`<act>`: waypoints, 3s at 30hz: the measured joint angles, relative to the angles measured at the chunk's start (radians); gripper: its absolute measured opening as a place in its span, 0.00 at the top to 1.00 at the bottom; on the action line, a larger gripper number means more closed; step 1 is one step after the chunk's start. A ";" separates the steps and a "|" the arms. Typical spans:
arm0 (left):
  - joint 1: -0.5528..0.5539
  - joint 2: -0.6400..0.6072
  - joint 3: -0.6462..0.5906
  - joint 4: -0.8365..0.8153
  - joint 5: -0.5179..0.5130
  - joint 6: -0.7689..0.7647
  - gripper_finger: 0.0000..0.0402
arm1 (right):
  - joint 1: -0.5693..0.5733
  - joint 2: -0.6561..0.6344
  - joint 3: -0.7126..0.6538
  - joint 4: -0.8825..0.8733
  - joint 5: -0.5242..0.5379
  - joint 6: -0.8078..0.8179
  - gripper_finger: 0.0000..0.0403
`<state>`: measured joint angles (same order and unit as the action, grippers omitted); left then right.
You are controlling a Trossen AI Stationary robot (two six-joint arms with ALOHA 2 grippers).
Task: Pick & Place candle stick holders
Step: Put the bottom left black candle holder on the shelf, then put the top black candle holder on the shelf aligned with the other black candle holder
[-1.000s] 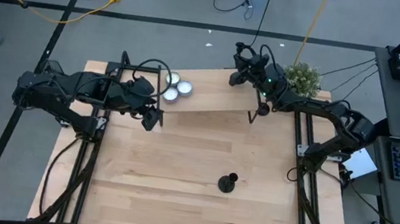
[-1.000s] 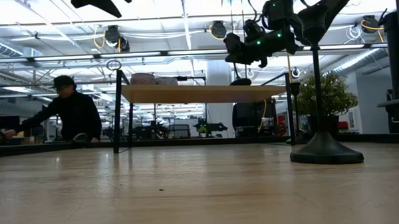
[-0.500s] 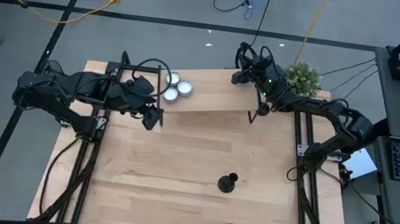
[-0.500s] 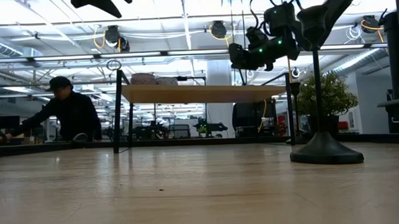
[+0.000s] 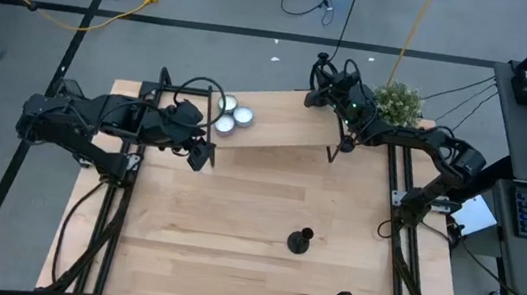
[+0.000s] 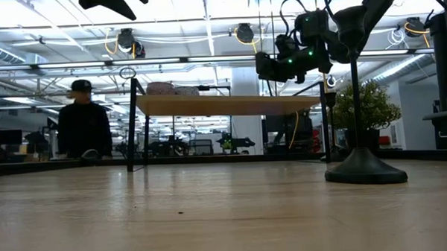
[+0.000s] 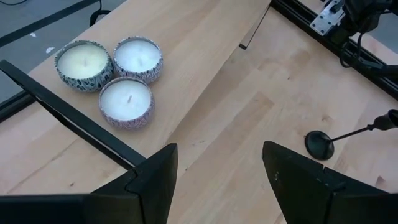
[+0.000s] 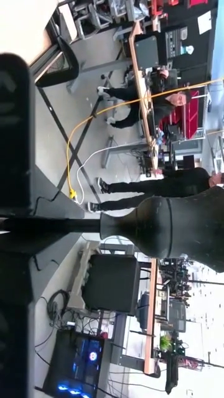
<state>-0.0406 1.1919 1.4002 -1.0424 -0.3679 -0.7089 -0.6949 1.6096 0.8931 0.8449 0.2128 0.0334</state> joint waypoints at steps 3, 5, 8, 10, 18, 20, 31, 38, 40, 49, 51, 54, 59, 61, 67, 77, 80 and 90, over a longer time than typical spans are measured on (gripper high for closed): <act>0.000 0.000 0.000 0.000 0.000 0.013 0.40 | 0.000 0.000 0.001 -0.003 -0.003 -0.003 0.98; 0.000 0.000 0.000 0.000 0.000 0.020 0.40 | 0.000 0.000 0.001 -0.005 -0.003 -0.003 0.97; 0.000 0.000 0.000 0.000 0.000 0.023 0.40 | 0.000 0.006 -0.002 -0.038 -0.004 -0.004 0.95; 0.000 0.000 0.000 0.000 0.000 0.023 0.40 | 0.000 0.004 -0.003 -0.047 -0.004 -0.004 0.94; 0.000 0.000 0.000 -0.001 0.000 0.043 0.40 | 0.002 0.002 -0.002 -0.071 -0.007 -0.004 0.89; 0.000 0.000 0.000 -0.001 0.000 0.043 0.40 | 0.002 0.001 -0.002 -0.072 -0.007 -0.002 0.87; 0.000 0.000 0.000 -0.001 0.000 0.043 0.40 | 0.003 0.001 -0.002 -0.072 -0.008 0.000 0.70; 0.000 0.000 0.000 -0.001 0.001 0.050 0.40 | 0.008 -0.024 -0.002 -0.087 -0.008 -0.001 0.60; 0.000 0.000 0.000 -0.001 0.001 0.050 0.40 | 0.010 -0.042 -0.002 -0.099 -0.009 -0.021 0.58; 0.000 0.000 0.000 -0.001 0.004 0.057 0.40 | 0.027 -0.087 -0.001 -0.165 -0.008 -0.048 0.45; 0.000 0.000 0.000 -0.001 0.004 0.059 0.40 | 0.030 -0.094 -0.002 -0.178 -0.009 -0.049 0.42; 0.000 0.000 0.000 -0.001 0.004 0.059 0.40 | 0.041 -0.101 -0.001 -0.163 -0.009 -0.050 0.37; -0.001 0.000 0.000 -0.001 0.010 0.059 0.40 | 0.048 -0.117 -0.001 -0.185 -0.007 -0.073 0.30; -0.001 0.000 0.000 -0.001 0.015 0.059 0.40 | 0.048 -0.128 -0.001 -0.222 -0.006 -0.073 0.28; -0.002 0.000 0.000 -0.001 0.034 0.059 0.40 | 0.049 -0.180 -0.001 -0.326 -0.003 -0.083 0.25; -0.007 0.000 0.000 -0.001 0.034 0.068 0.40 | 0.055 -0.309 -0.001 -0.517 -0.004 -0.099 0.25; -0.007 0.000 0.000 -0.001 0.034 0.073 0.40 | 0.065 -0.356 -0.001 -0.605 -0.007 -0.099 0.25; -0.007 0.000 0.000 -0.001 0.036 0.076 0.40 | 0.121 -0.497 -0.001 -0.927 -0.004 -0.083 0.25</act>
<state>-0.0479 1.1923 1.4002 -1.0431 -0.3317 -0.6331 -0.5736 1.1129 0.8921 -0.0820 0.2088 -0.0498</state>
